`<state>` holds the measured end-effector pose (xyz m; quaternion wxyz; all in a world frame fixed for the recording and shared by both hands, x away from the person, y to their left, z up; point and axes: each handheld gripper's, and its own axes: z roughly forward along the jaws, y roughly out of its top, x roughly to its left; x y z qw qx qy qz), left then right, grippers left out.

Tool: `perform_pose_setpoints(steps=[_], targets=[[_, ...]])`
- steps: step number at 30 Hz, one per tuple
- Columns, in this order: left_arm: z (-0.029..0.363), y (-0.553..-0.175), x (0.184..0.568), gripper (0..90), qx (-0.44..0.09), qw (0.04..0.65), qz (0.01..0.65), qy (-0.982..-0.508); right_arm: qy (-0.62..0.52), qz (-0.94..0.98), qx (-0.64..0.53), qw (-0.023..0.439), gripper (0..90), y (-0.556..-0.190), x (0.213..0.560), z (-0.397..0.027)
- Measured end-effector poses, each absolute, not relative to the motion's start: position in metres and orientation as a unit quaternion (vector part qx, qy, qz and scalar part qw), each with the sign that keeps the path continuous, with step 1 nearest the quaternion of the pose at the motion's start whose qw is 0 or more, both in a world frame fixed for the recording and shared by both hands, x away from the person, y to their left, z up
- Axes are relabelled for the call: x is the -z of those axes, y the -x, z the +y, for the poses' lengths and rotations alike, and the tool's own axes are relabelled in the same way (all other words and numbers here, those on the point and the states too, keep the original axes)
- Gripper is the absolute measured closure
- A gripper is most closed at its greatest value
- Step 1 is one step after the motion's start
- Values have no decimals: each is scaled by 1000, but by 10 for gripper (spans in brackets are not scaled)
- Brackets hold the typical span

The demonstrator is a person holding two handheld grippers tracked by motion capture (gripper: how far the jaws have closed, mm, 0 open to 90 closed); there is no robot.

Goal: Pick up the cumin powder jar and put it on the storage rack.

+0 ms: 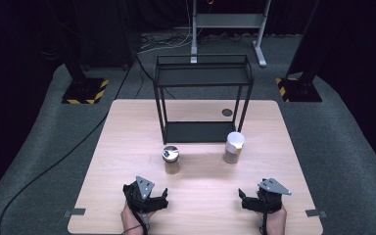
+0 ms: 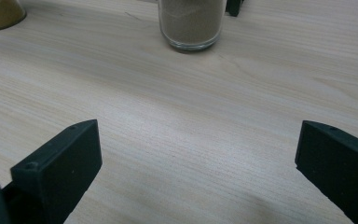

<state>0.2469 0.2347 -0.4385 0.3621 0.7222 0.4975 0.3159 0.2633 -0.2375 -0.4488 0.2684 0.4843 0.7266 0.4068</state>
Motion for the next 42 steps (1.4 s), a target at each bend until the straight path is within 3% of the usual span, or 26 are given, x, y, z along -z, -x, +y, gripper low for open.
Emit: perform_pose_setpoints(steps=[9, 42], targets=[[224, -253, 438, 0, -321, 361, 493, -723, -485, 727, -408, 266, 0, -264, 449, -238], [205, -333, 430, 0, -301, 402, 485, -716, -485, 726, -406, 271, 0, -263, 449, -237]])
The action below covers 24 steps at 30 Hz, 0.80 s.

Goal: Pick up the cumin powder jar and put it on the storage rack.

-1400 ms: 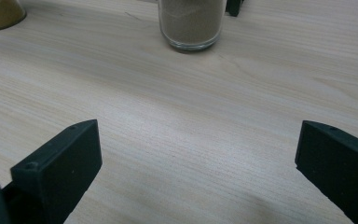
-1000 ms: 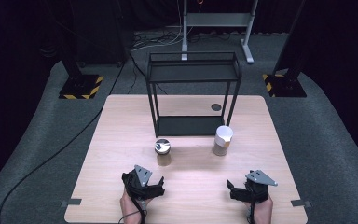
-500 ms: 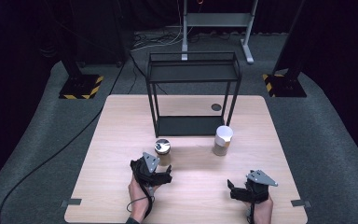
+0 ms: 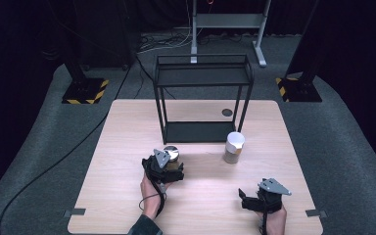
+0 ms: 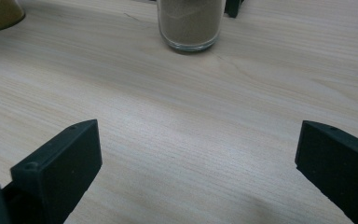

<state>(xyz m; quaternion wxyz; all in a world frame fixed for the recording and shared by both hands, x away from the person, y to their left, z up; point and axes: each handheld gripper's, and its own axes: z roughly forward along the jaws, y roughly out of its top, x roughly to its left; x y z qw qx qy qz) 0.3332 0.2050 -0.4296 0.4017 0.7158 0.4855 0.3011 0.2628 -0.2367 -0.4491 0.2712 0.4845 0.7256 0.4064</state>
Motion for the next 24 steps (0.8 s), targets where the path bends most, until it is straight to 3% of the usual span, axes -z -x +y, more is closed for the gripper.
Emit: perform_pose_setpoints(steps=[5, 6, 7, 24], targets=[[203, -339, 435, 21, -301, 410, 485, -711, -484, 727, -405, 272, 0, -263, 449, -236], [205, -340, 437, 251, -296, 417, 488, -707, -483, 727, -405, 273, 0, -263, 449, -236], [204, -341, 438, 306, -297, 419, 491, -703, -482, 728, -404, 273, 0, -263, 449, -236], [209, -329, 428, 308, -279, 426, 477, -716, -481, 728, -406, 272, 0, -263, 449, -237]])
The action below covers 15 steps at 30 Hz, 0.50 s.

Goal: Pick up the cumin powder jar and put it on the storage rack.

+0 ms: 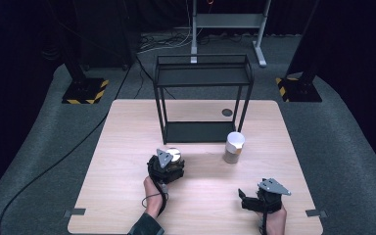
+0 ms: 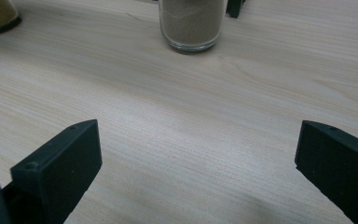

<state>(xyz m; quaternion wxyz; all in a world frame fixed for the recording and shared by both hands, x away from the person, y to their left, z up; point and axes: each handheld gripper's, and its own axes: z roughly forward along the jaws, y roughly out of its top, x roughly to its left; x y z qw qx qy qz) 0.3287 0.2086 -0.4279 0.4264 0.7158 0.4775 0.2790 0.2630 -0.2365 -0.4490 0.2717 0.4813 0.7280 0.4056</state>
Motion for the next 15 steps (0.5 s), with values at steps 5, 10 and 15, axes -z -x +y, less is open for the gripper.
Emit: perform_pose_setpoints(steps=[5, 10, 15], targets=[[212, -321, 423, 308, -282, 433, 478, -711, -481, 729, -403, 272, 0, -263, 449, -236], [215, -317, 416, 308, -288, 435, 474, -710, -480, 731, -402, 271, 0, -264, 448, -236], [219, -316, 411, 308, -289, 437, 470, -710, -479, 733, -400, 271, 0, -265, 448, -235]])
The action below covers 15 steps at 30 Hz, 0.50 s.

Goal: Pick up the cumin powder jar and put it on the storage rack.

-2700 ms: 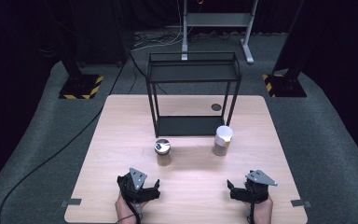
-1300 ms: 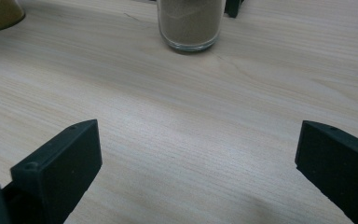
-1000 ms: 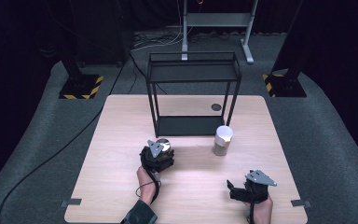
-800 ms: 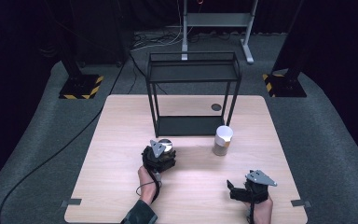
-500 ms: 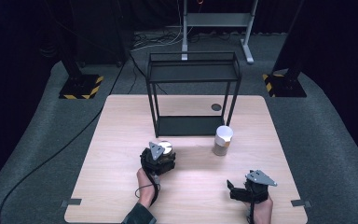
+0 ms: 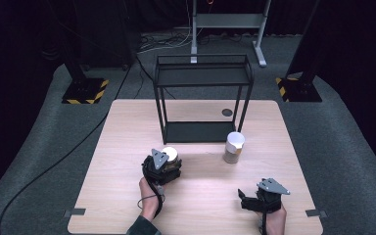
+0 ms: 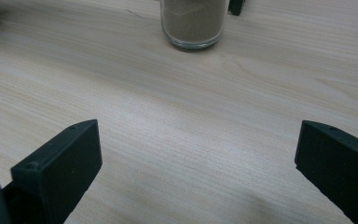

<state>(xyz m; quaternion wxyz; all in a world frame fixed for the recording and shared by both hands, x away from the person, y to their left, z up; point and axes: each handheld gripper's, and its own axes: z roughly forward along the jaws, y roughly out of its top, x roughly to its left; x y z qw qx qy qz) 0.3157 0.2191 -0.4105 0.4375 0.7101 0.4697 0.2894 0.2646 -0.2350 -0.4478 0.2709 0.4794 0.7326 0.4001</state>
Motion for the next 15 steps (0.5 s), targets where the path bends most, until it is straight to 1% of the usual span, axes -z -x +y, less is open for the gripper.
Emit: perform_pose_setpoints(steps=[15], targets=[[226, -315, 400, 308, -291, 443, 466, -709, -479, 736, -394, 272, 0, -266, 447, -233]])
